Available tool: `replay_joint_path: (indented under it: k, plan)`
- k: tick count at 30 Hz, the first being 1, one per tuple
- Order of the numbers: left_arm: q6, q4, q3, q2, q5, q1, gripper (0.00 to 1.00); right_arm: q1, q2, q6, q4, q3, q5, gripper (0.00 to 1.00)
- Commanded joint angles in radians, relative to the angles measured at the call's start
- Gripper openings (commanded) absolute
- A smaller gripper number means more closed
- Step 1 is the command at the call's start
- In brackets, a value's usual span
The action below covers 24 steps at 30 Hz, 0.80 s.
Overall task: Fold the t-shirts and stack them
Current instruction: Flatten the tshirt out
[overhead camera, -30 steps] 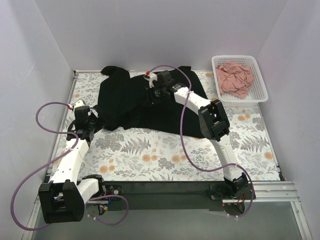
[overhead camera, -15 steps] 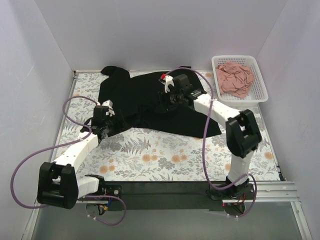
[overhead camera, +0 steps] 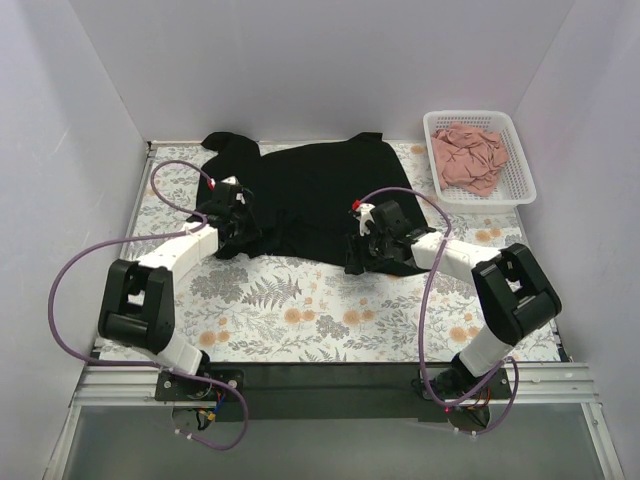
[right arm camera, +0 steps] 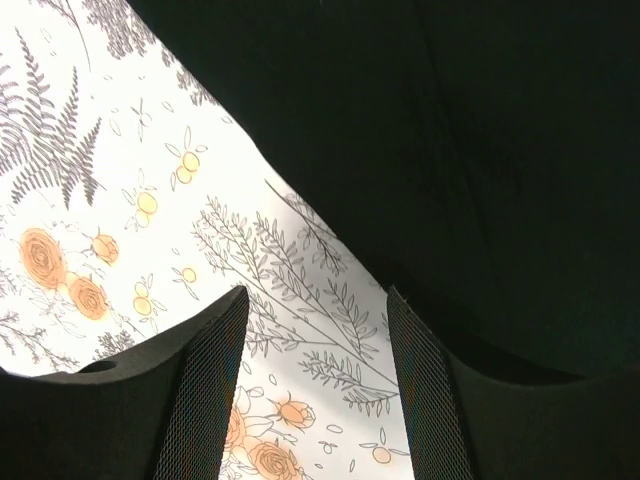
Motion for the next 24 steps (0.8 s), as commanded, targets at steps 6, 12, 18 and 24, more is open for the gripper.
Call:
replay_joint_path:
  k: [6, 12, 18, 24]
  plan:
    - [-0.090, 0.039, 0.198, 0.202, -0.075, 0.170, 0.24, -0.010, -0.091, 0.022, 0.115, -0.075, 0.056, 0.64]
    - [-0.102, 0.015, 0.370, 0.363, -0.086, 0.235, 0.31, -0.041, -0.106, 0.042, 0.149, -0.115, 0.098, 0.64]
    - [-0.082, -0.031, 0.370, 0.272, -0.110, 0.239, 0.56, -0.047, -0.151, 0.041, 0.166, -0.149, 0.121, 0.64]
    - [-0.153, -0.055, 0.084, -0.047, -0.083, 0.207, 0.71, -0.047, -0.187, 0.039, 0.194, -0.170, 0.124, 0.64]
